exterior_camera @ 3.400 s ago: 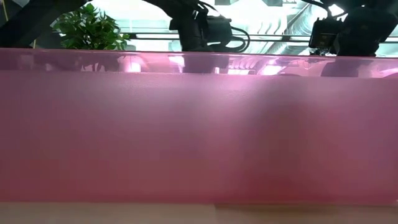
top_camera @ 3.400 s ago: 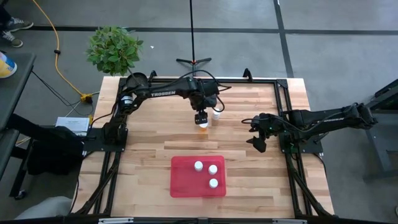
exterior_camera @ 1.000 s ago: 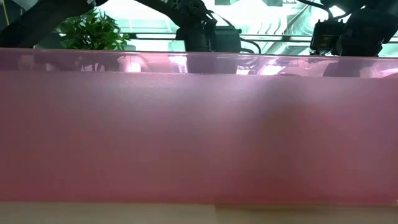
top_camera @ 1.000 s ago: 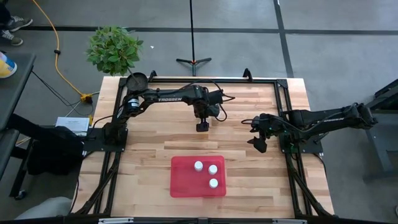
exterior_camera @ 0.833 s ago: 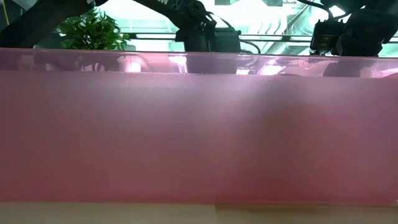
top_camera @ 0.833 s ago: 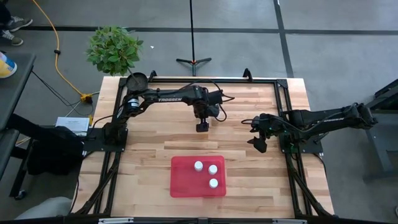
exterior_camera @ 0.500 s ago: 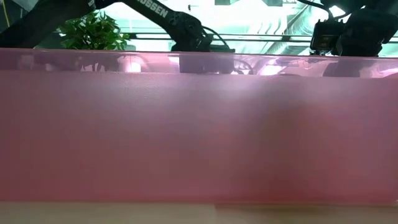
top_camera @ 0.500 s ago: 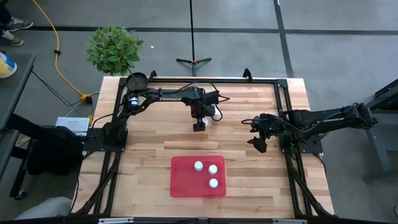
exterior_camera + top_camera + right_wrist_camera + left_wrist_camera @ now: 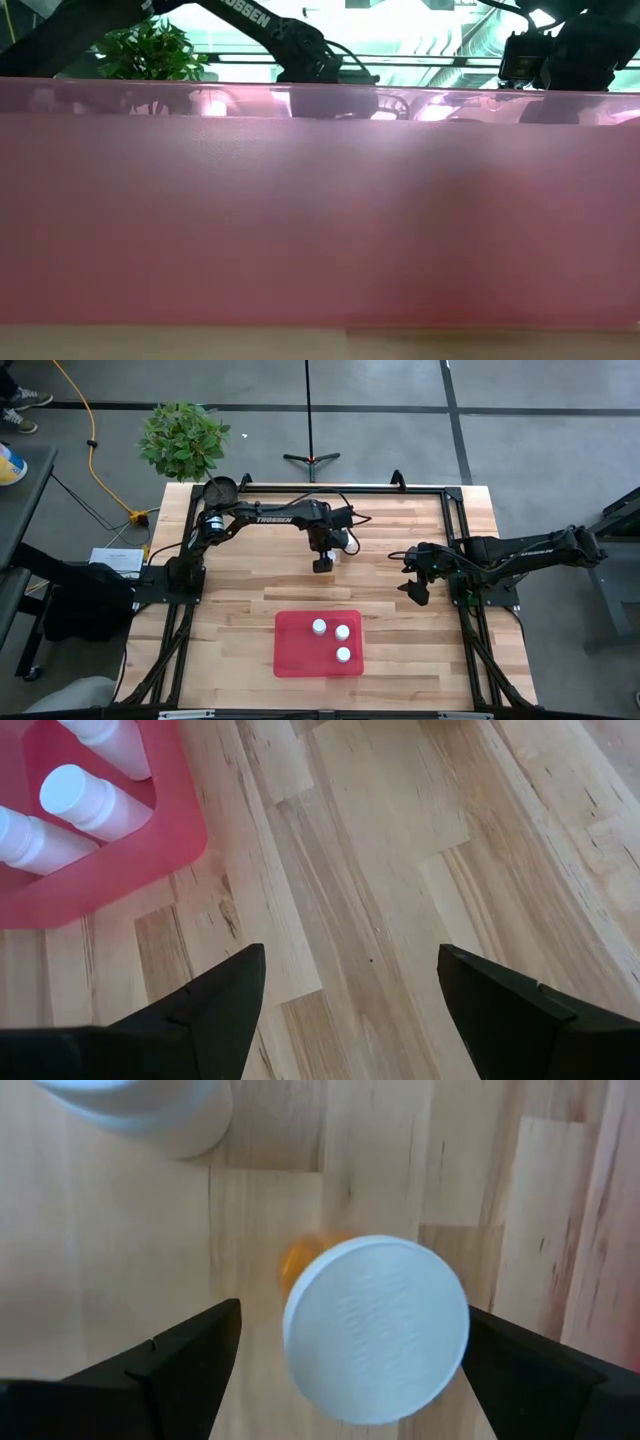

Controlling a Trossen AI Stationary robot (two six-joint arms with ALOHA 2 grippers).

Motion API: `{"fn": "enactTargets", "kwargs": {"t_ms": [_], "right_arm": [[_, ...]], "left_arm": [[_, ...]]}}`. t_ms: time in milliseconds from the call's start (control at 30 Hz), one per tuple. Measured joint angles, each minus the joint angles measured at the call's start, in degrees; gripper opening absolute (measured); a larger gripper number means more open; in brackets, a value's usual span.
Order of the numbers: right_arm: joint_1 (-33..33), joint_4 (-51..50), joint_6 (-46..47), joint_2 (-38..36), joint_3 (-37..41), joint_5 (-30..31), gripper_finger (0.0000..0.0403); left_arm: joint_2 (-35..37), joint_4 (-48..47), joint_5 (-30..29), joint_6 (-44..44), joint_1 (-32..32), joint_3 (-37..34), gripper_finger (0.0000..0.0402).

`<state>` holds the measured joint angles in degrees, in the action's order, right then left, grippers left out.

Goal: Pick and place pill bottles into a basket
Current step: Put the orange medicine bottle into the red bin

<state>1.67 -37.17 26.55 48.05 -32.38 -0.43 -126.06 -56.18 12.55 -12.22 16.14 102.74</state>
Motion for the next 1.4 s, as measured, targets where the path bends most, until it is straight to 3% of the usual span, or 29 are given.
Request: {"fn": "enactTargets", "kwargs": {"t_ms": [167, 433, 867, 1400], "right_arm": [[0.0, -0.02, 0.0, -0.02, 0.0, -0.01, 0.0287], [0.0, -0.02, 0.0, -0.02, 0.0, 0.0, 0.0287], [0.0, -0.02, 0.0, 0.0, 0.0, -0.01, 0.0287], [0.0, -0.02, 0.0, -0.02, 0.0, 0.01, 0.0287]], "left_arm": [[0.0, 1.07, 0.02, -0.03, 0.0, 0.0, 0.0385], [0.0, 1.3, 0.02, -0.01, 0.0, 0.0, 0.0338], [0.02, 2.12, -0.02, 0.03, 0.0, 0.0, 0.0226], [0.07, 2.06, -0.57, -0.29, 0.0, 0.0, 0.0226]]}}
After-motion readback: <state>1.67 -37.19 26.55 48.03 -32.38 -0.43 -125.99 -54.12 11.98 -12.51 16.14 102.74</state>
